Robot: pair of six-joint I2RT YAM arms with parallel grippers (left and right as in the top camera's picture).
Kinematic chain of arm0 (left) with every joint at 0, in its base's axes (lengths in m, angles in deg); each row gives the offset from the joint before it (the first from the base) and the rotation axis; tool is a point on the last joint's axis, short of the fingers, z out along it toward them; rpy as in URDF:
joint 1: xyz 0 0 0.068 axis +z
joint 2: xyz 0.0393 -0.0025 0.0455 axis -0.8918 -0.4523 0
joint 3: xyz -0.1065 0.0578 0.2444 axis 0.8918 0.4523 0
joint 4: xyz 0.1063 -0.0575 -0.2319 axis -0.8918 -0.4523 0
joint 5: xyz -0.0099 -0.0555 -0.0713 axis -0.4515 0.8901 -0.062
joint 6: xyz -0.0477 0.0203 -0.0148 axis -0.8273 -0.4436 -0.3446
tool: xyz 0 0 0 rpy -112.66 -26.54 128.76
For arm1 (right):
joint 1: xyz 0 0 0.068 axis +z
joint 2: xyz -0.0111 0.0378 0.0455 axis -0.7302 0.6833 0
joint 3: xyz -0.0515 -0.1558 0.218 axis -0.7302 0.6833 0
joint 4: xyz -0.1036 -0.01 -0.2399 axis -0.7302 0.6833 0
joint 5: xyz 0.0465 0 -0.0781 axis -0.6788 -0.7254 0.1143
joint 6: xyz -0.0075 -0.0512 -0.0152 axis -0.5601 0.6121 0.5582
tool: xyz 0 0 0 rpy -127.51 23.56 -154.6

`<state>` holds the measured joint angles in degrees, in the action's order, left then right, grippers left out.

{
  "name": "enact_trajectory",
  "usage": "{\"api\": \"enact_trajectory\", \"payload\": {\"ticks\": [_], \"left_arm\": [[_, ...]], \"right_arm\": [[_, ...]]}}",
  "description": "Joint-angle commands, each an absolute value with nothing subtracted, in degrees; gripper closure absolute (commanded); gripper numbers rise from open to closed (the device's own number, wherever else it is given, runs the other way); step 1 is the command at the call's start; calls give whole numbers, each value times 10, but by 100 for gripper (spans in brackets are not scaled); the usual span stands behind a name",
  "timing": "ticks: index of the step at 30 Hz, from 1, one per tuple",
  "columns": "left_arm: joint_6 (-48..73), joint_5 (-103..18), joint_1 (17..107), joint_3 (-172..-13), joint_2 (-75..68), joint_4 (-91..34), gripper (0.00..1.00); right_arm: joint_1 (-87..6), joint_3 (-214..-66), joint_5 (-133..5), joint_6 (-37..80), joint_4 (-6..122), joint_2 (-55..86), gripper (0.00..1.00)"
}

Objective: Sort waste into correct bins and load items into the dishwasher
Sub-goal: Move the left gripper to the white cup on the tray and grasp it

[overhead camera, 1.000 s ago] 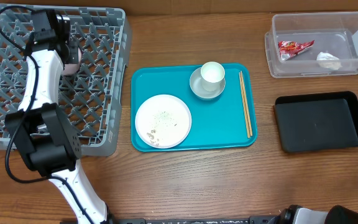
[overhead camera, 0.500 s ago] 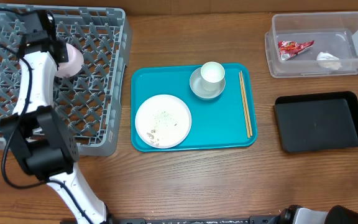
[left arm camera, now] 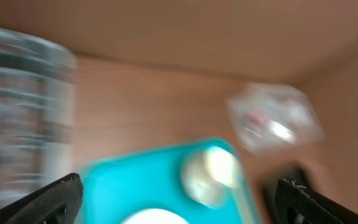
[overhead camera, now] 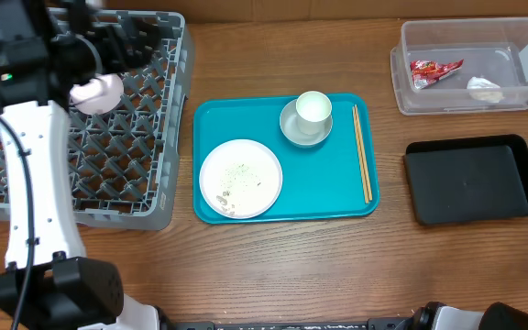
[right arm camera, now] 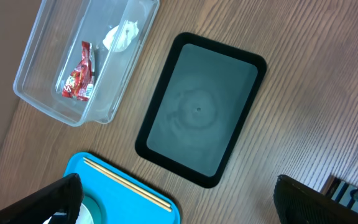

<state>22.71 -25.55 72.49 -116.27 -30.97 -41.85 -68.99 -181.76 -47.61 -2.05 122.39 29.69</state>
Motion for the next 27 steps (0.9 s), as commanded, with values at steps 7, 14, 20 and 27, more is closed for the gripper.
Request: {"api": "enact_trajectory", "payload": {"ticks": [7, 14, 20, 27], "left_arm": [[273, -368, 492, -1161, -338, -432, 11], [282, -737, 322, -1161, -400, -352, 21], [381, -779, 262, -1161, -491, -275, 18], [385, -743, 258, -1161, -552, -252, 30]], "right_arm": [[-692, -1816, -468, -21, 1222, 289, 0], [-692, -1816, -468, -21, 1222, 289, 0], [-692, -1816, -468, -21, 1222, 290, 0], [-692, -1816, -468, -21, 1222, 289, 0]]}}
